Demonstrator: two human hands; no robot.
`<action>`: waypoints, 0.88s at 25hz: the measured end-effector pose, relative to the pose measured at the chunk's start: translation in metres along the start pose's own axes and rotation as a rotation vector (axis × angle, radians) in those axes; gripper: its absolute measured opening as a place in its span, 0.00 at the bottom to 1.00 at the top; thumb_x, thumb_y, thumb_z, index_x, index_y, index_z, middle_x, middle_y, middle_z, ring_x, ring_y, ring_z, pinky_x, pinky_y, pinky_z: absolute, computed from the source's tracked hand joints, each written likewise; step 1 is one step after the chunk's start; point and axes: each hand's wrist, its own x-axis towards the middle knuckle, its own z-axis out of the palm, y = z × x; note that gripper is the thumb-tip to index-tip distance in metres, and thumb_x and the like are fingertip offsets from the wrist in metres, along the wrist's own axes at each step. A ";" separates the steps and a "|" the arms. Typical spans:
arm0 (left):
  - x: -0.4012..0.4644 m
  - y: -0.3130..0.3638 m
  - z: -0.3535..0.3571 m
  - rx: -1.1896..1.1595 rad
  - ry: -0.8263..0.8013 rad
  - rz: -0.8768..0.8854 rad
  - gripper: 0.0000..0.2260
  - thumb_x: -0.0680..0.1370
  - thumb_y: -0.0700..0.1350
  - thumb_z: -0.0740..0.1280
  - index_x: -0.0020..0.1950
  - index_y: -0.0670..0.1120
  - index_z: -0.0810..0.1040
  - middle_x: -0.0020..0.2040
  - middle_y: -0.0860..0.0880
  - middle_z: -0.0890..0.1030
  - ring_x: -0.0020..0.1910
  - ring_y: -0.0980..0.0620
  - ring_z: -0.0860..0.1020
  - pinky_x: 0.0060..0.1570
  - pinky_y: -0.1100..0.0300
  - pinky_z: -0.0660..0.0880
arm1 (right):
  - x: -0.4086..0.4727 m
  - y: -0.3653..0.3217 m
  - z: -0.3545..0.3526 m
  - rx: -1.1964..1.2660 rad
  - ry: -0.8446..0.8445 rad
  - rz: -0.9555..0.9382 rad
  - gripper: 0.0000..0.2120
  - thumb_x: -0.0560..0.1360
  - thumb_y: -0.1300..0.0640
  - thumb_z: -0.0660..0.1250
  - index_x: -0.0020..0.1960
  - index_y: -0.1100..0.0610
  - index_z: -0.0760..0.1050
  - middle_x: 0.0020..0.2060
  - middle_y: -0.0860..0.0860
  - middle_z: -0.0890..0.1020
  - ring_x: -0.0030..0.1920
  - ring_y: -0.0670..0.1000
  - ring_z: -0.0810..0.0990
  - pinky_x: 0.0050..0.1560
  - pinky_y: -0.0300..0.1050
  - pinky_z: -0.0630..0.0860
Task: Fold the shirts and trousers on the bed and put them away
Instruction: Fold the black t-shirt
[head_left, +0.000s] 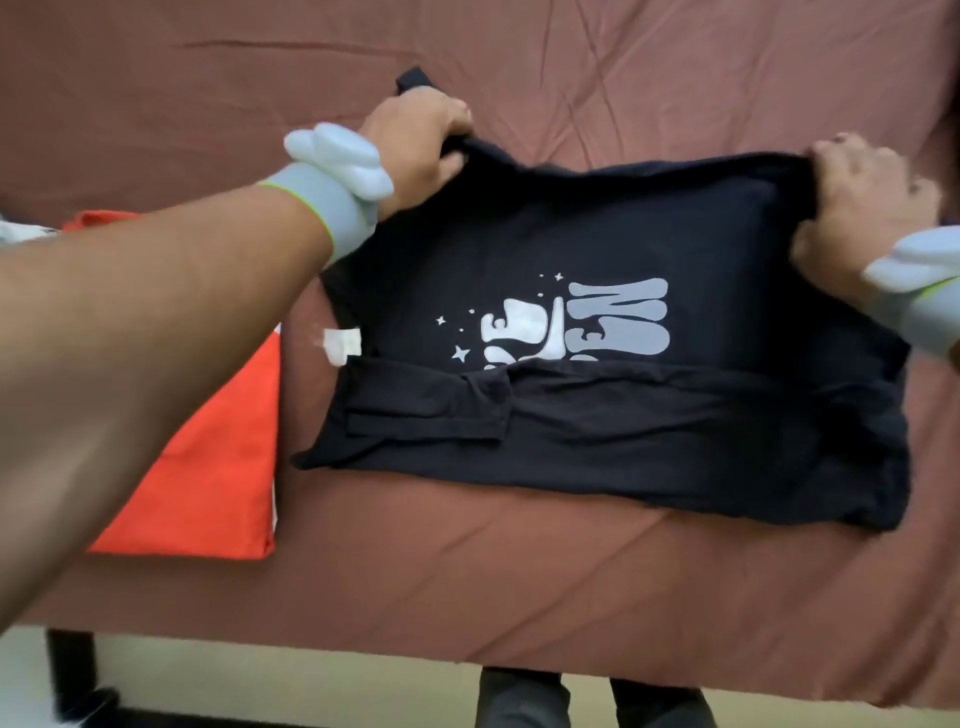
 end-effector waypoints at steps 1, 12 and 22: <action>0.004 0.001 -0.007 -0.030 0.014 -0.061 0.17 0.73 0.52 0.58 0.53 0.44 0.79 0.51 0.41 0.80 0.54 0.38 0.77 0.51 0.47 0.74 | 0.001 0.005 -0.004 0.026 0.015 0.065 0.30 0.69 0.67 0.66 0.69 0.59 0.62 0.66 0.64 0.69 0.64 0.67 0.68 0.63 0.68 0.66; -0.008 0.001 -0.018 -0.012 -0.027 0.079 0.13 0.79 0.53 0.64 0.53 0.44 0.70 0.46 0.42 0.78 0.46 0.40 0.75 0.44 0.52 0.69 | 0.003 -0.085 0.000 0.021 -0.028 -0.181 0.38 0.66 0.66 0.66 0.74 0.58 0.56 0.66 0.64 0.66 0.68 0.62 0.63 0.69 0.68 0.54; -0.043 -0.001 -0.013 -0.109 0.044 0.009 0.12 0.75 0.46 0.59 0.56 0.49 0.74 0.50 0.47 0.81 0.48 0.42 0.76 0.48 0.50 0.74 | -0.011 -0.076 -0.016 -0.018 0.008 -0.276 0.13 0.71 0.59 0.63 0.53 0.62 0.67 0.49 0.68 0.73 0.50 0.68 0.74 0.53 0.62 0.69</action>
